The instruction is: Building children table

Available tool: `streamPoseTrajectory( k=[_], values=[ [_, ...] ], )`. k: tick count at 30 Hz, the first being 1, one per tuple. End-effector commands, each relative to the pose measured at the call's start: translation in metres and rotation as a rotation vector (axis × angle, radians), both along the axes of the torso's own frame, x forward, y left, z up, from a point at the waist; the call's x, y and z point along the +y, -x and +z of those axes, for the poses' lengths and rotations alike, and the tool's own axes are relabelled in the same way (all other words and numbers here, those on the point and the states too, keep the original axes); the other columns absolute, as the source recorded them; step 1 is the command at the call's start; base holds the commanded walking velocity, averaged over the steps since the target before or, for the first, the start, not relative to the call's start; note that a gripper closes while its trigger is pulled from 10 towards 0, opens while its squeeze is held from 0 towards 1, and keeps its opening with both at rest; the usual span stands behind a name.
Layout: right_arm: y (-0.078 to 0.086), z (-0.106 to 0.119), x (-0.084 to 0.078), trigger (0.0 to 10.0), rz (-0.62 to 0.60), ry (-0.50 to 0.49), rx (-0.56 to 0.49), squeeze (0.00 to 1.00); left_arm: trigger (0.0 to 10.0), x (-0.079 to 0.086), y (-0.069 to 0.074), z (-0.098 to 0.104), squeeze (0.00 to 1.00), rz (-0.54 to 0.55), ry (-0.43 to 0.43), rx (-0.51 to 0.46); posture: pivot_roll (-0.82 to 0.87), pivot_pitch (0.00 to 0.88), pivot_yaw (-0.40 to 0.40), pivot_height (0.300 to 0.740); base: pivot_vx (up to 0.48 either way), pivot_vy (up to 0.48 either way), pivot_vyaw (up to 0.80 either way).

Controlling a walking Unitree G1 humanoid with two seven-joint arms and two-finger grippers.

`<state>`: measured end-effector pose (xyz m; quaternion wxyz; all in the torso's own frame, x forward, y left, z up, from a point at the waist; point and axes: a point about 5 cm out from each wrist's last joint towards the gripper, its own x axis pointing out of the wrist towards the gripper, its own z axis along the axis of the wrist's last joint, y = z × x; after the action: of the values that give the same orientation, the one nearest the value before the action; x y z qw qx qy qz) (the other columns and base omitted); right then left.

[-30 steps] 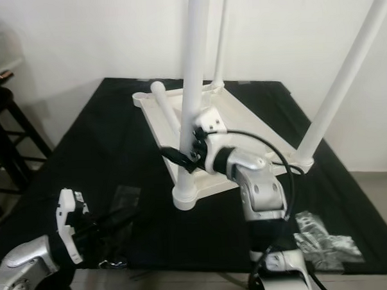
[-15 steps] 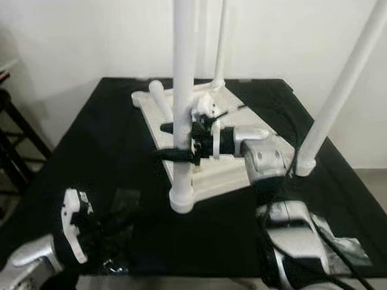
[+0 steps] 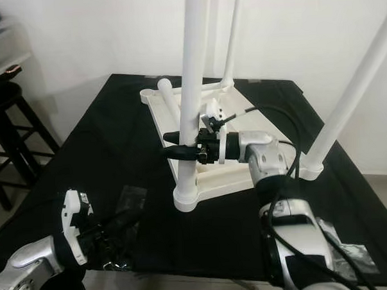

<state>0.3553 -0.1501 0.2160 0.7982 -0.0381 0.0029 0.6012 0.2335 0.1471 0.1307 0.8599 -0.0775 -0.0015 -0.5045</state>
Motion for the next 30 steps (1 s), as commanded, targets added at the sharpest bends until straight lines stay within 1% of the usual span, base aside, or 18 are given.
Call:
streamPoseTrajectory(
  k=[1,2,3,6,7,8,9,17,18,19,20,21,22,23,24,27,29,30],
  values=[
    [0.005,-0.012,0.001,0.0,-0.077,0.011,0.015,0.00,10.0,-0.001,0.002,-0.001,0.00,-0.011,0.011,0.009,-0.03,0.000,-0.064,0.740,0.000,0.000,0.00],
    [0.005,-0.012,0.001,0.0,-0.077,0.011,0.015,0.00,10.0,-0.001,0.002,-0.001,0.00,-0.011,0.011,0.009,-0.03,0.000,-0.064,0.740,0.000,0.000,0.00],
    [0.010,-0.017,0.004,0.0,-0.133,0.017,0.016,0.00,10.0,0.000,0.003,-0.001,0.00,-0.011,0.012,0.009,-0.04,0.000,-0.069,0.740,0.000,0.000,0.00],
    [0.010,-0.017,0.004,0.0,-0.133,0.017,0.016,0.00,10.0,0.000,0.003,-0.001,0.00,-0.011,0.012,0.009,-0.04,0.000,-0.069,0.740,0.000,0.000,0.00],
    [0.023,-0.048,0.019,0.0,-0.440,0.052,0.070,0.00,10.0,0.002,0.002,-0.001,0.00,-0.011,0.011,0.010,-0.06,0.000,-0.054,0.740,0.000,0.000,0.00],
    [0.042,-0.064,0.026,0.0,-0.731,0.100,0.082,0.00,10.0,0.004,0.000,-0.002,0.00,-0.016,0.012,0.018,-0.08,0.000,-0.044,0.740,0.000,0.000,0.00],
    [0.046,-0.065,0.026,0.0,-0.773,0.109,0.080,0.00,10.0,0.003,-0.001,-0.002,0.00,-0.018,0.014,0.020,-0.08,0.000,-0.048,0.740,0.000,0.000,0.00],
    [0.040,-0.062,0.026,0.0,-0.733,0.135,0.044,0.00,10.0,0.001,-0.001,-0.003,0.00,-0.018,0.017,0.020,-0.06,0.000,-0.068,0.740,0.000,0.000,0.00],
    [0.035,-0.057,0.027,0.0,-0.733,0.143,0.038,0.00,10.0,0.000,-0.001,-0.003,0.00,-0.009,0.020,0.016,-0.06,0.000,-0.069,0.740,0.000,0.000,0.00],
    [0.031,-0.052,0.027,2.8,-0.749,0.151,0.027,0.00,10.0,-0.001,-0.001,-0.003,0.00,-0.004,0.022,0.013,-0.05,0.000,-0.069,0.740,0.000,0.000,0.00],
    [0.027,-0.045,0.029,10.0,-0.704,0.141,0.028,0.01,10.0,-0.001,-0.001,-0.003,0.00,-0.006,0.023,0.013,-0.05,0.000,-0.066,0.740,0.000,0.000,0.00],
    [0.021,-0.037,0.031,10.0,-0.640,0.111,0.034,1.00,10.0,-0.002,-0.001,-0.002,0.00,-0.012,0.023,0.014,-0.05,0.000,-0.063,0.740,0.000,0.000,0.00],
    [0.021,-0.037,0.031,10.0,-0.640,0.111,0.034,1.00,10.0,-0.002,-0.001,-0.002,0.00,-0.012,0.023,0.014,-0.05,0.000,-0.063,0.740,0.000,0.000,0.00],
    [0.015,-0.022,0.035,10.0,-0.470,0.039,0.032,1.00,10.0,-0.004,-0.002,-0.002,0.00,-0.020,0.022,0.015,-0.05,0.000,-0.055,0.740,0.000,0.000,0.00],
    [0.015,-0.022,0.035,10.0,-0.470,0.039,0.032,1.00,10.0,-0.004,-0.002,-0.002,0.00,-0.020,0.022,0.015,-0.05,0.000,-0.055,0.740,0.000,0.000,0.00],
    [0.009,-0.004,0.033,10.0,-0.329,0.006,-0.011,1.00,10.0,-0.005,-0.004,-0.003,0.00,-0.026,0.023,0.015,-0.04,0.000,-0.053,0.740,0.000,0.000,0.00],
    [0.009,-0.004,0.033,10.0,-0.329,0.006,-0.011,1.00,10.0,-0.005,-0.004,-0.003,0.00,-0.026,0.023,0.015,-0.04,0.000,-0.053,0.740,0.000,0.000,0.00],
    [0.007,-0.001,0.030,10.0,-0.287,0.021,-0.029,1.00,10.0,-0.006,-0.004,-0.003,0.00,-0.027,0.023,0.015,-0.04,0.000,-0.057,0.740,0.000,0.000,0.00]
  ],
)
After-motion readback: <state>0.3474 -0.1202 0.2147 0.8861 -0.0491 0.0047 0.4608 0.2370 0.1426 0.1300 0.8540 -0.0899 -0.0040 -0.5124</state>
